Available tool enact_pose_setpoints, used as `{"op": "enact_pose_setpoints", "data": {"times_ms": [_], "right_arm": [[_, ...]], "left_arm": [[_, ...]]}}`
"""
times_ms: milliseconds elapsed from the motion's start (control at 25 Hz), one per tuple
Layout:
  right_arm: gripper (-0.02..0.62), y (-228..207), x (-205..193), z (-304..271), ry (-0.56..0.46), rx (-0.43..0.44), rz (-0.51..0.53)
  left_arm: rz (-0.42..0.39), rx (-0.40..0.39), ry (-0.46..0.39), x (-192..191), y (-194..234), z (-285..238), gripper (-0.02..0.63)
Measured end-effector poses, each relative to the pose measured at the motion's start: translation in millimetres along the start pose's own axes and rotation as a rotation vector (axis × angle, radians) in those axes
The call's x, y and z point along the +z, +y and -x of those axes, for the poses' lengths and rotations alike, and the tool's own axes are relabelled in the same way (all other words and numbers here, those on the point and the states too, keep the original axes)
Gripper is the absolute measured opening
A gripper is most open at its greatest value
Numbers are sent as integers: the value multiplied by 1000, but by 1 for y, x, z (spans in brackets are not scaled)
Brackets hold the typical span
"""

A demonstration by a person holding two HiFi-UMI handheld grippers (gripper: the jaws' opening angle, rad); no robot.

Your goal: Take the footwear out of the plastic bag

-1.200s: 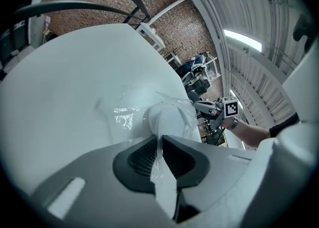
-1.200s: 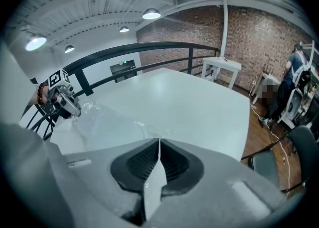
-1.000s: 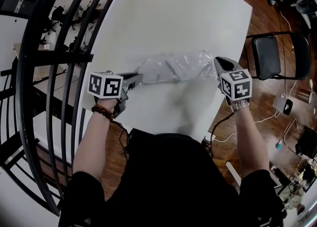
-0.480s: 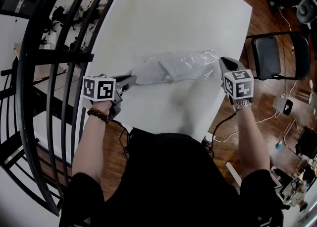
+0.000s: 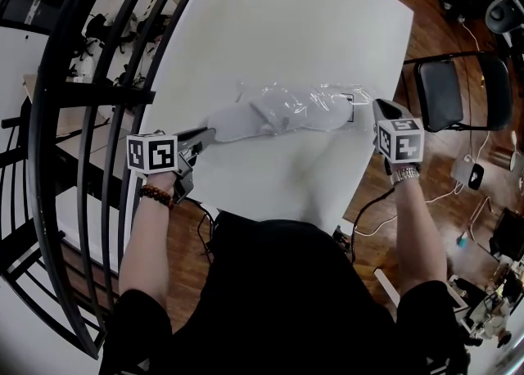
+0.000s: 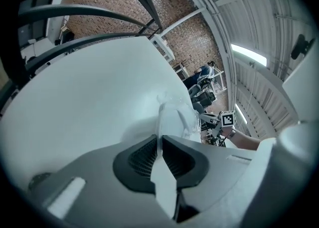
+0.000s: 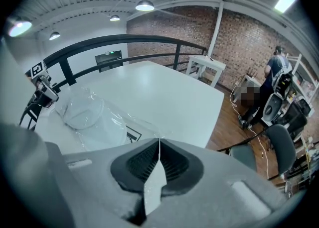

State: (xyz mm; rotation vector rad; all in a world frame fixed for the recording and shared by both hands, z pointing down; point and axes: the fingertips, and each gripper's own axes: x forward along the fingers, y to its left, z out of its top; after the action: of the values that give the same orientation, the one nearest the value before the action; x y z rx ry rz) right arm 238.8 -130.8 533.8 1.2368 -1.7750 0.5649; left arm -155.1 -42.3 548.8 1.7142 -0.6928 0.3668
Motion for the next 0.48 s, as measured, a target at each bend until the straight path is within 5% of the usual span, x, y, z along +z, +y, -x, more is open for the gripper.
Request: {"op": "enact_pose_setpoints", "data": {"times_ms": [480], "right_arm": [[-5, -34, -29, 12, 40, -93, -92]], "left_arm": [[79, -24, -93, 3, 11, 22, 48]]}}
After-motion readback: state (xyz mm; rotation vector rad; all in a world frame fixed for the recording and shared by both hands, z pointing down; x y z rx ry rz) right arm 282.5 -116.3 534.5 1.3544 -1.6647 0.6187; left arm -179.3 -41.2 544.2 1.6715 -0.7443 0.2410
